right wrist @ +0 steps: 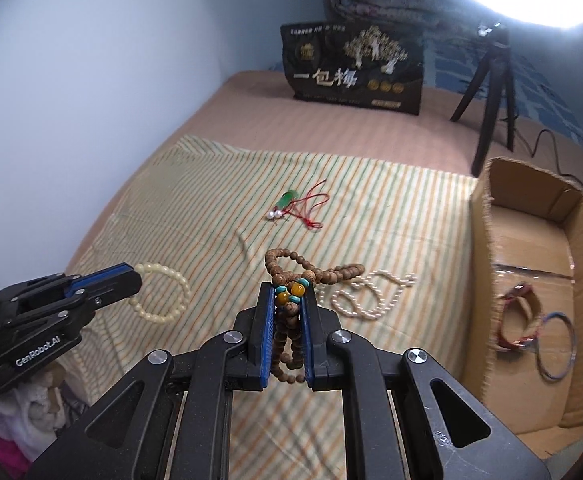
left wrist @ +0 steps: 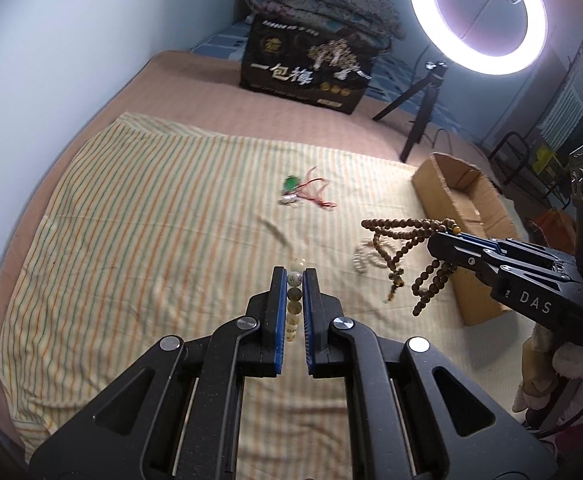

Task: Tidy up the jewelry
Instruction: 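Lift both bead pieces and carry them over the cardboard box, then lower the beads into the box and open both tools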

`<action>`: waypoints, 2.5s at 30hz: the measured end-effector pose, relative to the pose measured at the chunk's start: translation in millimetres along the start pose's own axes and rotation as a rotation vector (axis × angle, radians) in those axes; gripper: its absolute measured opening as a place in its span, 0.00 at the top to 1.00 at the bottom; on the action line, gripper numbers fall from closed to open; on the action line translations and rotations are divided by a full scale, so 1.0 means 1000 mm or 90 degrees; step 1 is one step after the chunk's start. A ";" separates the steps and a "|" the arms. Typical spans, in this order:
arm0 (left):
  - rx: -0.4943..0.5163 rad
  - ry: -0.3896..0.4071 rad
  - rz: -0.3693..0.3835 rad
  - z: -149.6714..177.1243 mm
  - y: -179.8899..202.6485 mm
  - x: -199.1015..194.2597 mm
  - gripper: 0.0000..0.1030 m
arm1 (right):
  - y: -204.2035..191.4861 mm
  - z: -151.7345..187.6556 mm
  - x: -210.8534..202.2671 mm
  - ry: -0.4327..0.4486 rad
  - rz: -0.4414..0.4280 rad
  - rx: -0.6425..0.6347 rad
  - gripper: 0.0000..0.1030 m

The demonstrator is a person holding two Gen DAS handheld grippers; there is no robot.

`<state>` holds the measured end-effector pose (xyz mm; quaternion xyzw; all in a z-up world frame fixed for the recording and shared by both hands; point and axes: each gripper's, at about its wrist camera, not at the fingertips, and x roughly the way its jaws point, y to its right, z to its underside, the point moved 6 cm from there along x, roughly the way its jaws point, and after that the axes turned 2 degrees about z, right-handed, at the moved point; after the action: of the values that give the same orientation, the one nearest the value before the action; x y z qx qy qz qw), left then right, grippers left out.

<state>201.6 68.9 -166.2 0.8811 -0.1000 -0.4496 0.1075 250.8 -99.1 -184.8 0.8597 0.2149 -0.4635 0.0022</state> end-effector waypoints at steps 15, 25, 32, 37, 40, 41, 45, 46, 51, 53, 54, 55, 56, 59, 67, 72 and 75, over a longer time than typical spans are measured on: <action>0.036 0.018 0.074 -0.009 0.093 -0.015 0.94 | 0.055 0.010 -0.095 0.082 0.004 0.025 0.90; 0.065 0.021 0.112 -0.016 0.147 -0.007 0.94 | 0.108 0.023 -0.136 0.120 0.040 0.052 0.90; 0.081 0.038 0.125 -0.030 0.180 0.000 0.94 | 0.137 0.033 -0.152 0.136 0.058 0.076 0.90; 0.096 0.044 0.123 -0.041 0.200 0.012 0.94 | 0.152 0.037 -0.159 0.140 0.065 0.084 0.90; 0.104 0.042 0.119 -0.046 0.209 0.023 0.94 | 0.162 0.039 -0.159 0.140 0.068 0.092 0.90; 0.106 0.041 0.117 -0.048 0.211 0.027 0.94 | 0.164 0.039 -0.158 0.140 0.068 0.094 0.90; 0.112 0.035 0.112 -0.053 0.220 0.046 0.94 | 0.173 0.040 -0.153 0.137 0.068 0.102 0.90; 0.115 0.034 0.113 -0.054 0.222 0.050 0.94 | 0.176 0.041 -0.151 0.136 0.069 0.104 0.90; 0.121 0.031 0.111 -0.061 0.229 0.069 0.94 | 0.186 0.043 -0.144 0.131 0.068 0.113 0.90; 0.121 0.031 0.110 -0.065 0.232 0.078 0.94 | 0.189 0.044 -0.142 0.129 0.070 0.114 0.90; 0.122 0.031 0.110 -0.066 0.233 0.081 0.94 | 0.191 0.044 -0.141 0.129 0.070 0.114 0.90; 0.123 0.030 0.107 -0.067 0.234 0.085 0.94 | 0.192 0.044 -0.140 0.128 0.070 0.115 0.90; 0.124 0.030 0.105 -0.069 0.235 0.089 0.94 | 0.194 0.045 -0.138 0.127 0.071 0.115 0.90; 0.129 0.027 0.097 -0.072 0.237 0.102 0.94 | 0.198 0.046 -0.134 0.123 0.071 0.117 0.90; 0.134 0.016 0.084 -0.076 0.238 0.130 0.94 | 0.207 0.047 -0.120 0.111 0.073 0.119 0.90; 0.138 0.012 0.075 -0.078 0.238 0.142 0.94 | 0.209 0.048 -0.113 0.105 0.079 0.113 0.90; 0.141 0.012 0.071 -0.079 0.239 0.146 0.94 | 0.211 0.048 -0.109 0.102 0.078 0.114 0.90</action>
<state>331.3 -191.6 -166.9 0.8847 -0.1966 -0.4212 0.0355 238.6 -340.6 -166.5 0.9023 0.1194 -0.4095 -0.0634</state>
